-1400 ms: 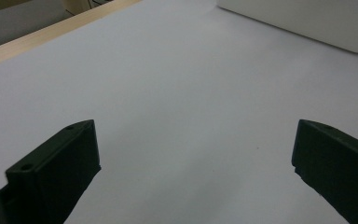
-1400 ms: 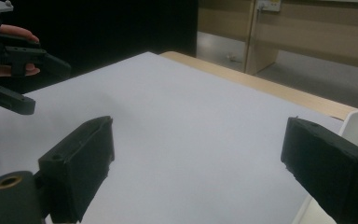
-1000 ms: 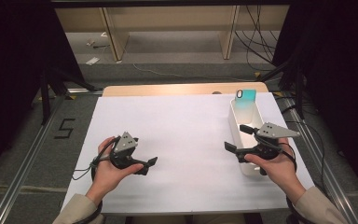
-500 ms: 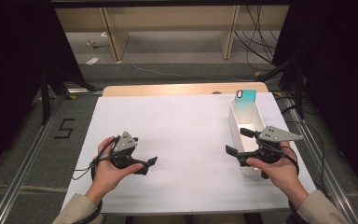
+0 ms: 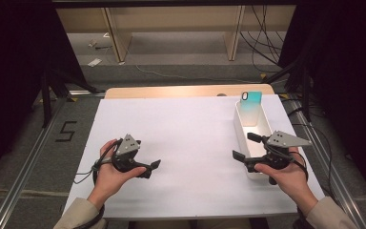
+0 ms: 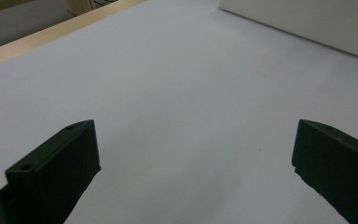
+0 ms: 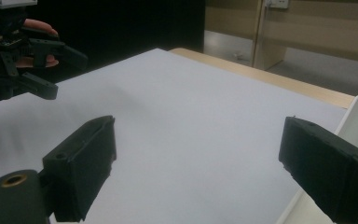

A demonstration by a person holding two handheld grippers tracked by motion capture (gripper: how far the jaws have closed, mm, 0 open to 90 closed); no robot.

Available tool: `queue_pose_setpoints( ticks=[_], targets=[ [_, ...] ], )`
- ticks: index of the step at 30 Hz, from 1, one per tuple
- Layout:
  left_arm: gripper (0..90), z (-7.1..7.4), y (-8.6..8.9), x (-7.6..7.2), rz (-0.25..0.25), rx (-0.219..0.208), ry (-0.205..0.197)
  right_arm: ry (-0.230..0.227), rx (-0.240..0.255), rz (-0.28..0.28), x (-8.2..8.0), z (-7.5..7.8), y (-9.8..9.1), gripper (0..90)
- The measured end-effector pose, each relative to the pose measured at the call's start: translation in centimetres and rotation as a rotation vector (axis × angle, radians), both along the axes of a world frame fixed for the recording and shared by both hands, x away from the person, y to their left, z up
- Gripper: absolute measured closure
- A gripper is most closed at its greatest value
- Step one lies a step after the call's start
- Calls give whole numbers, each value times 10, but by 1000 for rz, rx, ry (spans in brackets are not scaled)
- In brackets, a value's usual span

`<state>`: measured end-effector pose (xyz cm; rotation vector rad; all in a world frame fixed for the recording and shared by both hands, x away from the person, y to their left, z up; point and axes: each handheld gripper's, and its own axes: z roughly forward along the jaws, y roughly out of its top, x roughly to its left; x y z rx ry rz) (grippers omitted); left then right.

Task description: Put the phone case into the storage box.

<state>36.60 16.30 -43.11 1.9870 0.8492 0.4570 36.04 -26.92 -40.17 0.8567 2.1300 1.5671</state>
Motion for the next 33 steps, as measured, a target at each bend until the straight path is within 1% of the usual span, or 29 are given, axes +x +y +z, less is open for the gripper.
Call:
queue_pose_setpoints(
  ticks=[12,20,33],
  targets=[
    [3,0,0,-1,2,0,-1,-5,3,3,-4,-1,-2,119],
    [3,0,0,0,2,-1,-2,0,5,6,-6,-2,-4,119],
    [3,0,1,0,4,-2,-2,-10,0,14,-12,-3,-7,119]
  ],
)
